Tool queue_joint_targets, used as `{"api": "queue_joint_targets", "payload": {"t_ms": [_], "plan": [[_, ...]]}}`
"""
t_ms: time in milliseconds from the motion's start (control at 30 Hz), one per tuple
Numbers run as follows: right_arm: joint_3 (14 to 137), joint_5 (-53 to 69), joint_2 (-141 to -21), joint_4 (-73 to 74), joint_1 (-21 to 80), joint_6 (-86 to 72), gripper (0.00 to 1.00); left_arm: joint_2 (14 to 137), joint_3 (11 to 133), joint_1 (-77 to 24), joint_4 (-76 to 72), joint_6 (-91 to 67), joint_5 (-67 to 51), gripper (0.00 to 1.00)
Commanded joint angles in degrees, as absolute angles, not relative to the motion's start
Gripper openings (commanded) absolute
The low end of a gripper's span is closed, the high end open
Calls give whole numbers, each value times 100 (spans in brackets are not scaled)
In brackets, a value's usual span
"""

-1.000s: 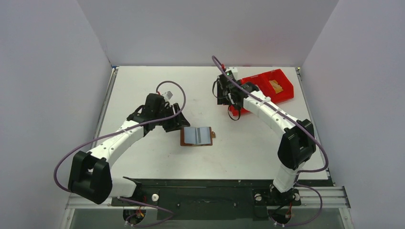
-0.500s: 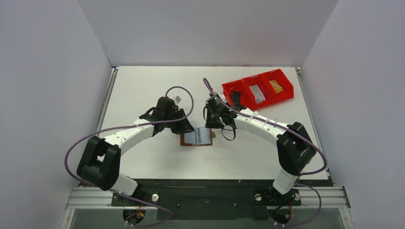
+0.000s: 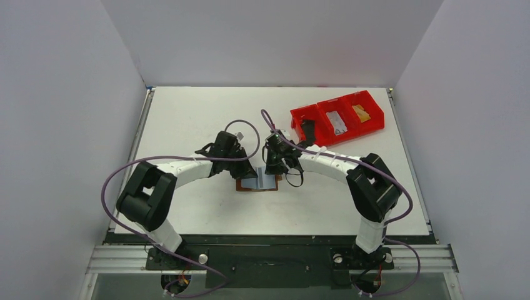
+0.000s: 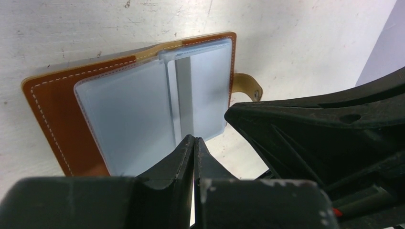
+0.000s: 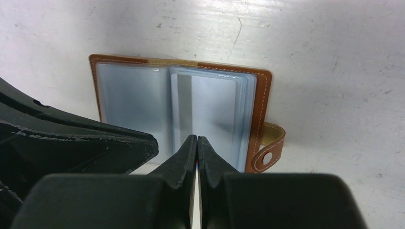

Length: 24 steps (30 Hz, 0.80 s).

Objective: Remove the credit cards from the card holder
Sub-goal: Remove the credit card from the card holder.

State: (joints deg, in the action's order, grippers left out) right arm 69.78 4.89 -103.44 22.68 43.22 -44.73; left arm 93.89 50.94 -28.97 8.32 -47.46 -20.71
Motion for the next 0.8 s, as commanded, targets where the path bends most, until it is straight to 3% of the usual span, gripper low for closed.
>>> {"api": "queue_joint_targets", "payload": {"t_ms": [0, 500, 767], "plan": [[6883, 304, -10432, 2007, 4354, -4540, 0, 9647, 5172, -2969, 437, -4722, -2179, 0], [6750, 146, -10655, 1964, 4351, -4483, 0, 9782, 5027, -2971, 1142, -4265, -1144, 0], [6849, 25, -10735, 2057, 4459, -4440, 0, 9929, 4987, -2977, 1123, -4231, -1164, 0]]}}
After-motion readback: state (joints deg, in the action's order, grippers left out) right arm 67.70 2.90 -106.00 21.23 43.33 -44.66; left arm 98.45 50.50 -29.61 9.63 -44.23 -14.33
